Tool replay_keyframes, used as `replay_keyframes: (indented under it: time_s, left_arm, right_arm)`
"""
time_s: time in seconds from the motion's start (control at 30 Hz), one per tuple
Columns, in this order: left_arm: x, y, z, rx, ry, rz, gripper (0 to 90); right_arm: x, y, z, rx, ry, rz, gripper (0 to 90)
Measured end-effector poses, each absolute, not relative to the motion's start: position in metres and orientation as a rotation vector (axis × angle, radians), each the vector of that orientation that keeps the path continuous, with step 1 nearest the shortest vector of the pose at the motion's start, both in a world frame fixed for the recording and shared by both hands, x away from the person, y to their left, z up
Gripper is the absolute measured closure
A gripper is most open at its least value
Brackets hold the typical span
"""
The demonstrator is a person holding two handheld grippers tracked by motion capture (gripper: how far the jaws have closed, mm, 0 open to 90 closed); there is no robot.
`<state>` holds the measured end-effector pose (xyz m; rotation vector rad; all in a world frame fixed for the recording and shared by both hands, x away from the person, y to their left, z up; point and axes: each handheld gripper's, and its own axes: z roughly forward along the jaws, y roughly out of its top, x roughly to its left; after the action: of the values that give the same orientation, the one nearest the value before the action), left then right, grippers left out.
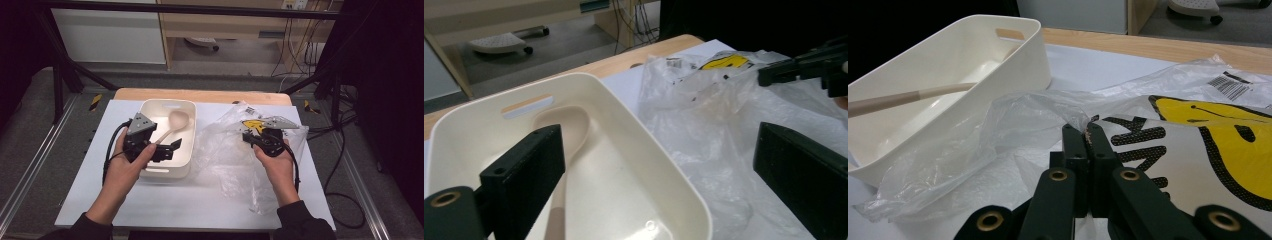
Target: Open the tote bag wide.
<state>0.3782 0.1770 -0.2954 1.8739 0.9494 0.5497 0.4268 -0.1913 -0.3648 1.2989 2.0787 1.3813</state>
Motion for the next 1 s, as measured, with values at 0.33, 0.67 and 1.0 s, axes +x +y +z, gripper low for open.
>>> replay_keyframes:
  time_s: [0.33, 0.67, 1.0]
  left_arm:
    - [0.395, 0.201, -0.295, 1.901, 0.998, 0.586, 6.1]
    - [0.406, 0.219, -0.298, 1.881, 1.022, 0.582, 6.1]
    - [0.413, 0.222, -0.298, 1.874, 1.046, 0.589, 6.4]
  right_arm:
    - [0.426, -0.192, -0.365, 1.299, 2.084, 1.378, 90.0]
    - [0.425, -0.188, -0.367, 1.289, 2.099, 1.371, 90.0]
    - [0.425, -0.187, -0.368, 1.286, 2.109, 1.374, 90.0]
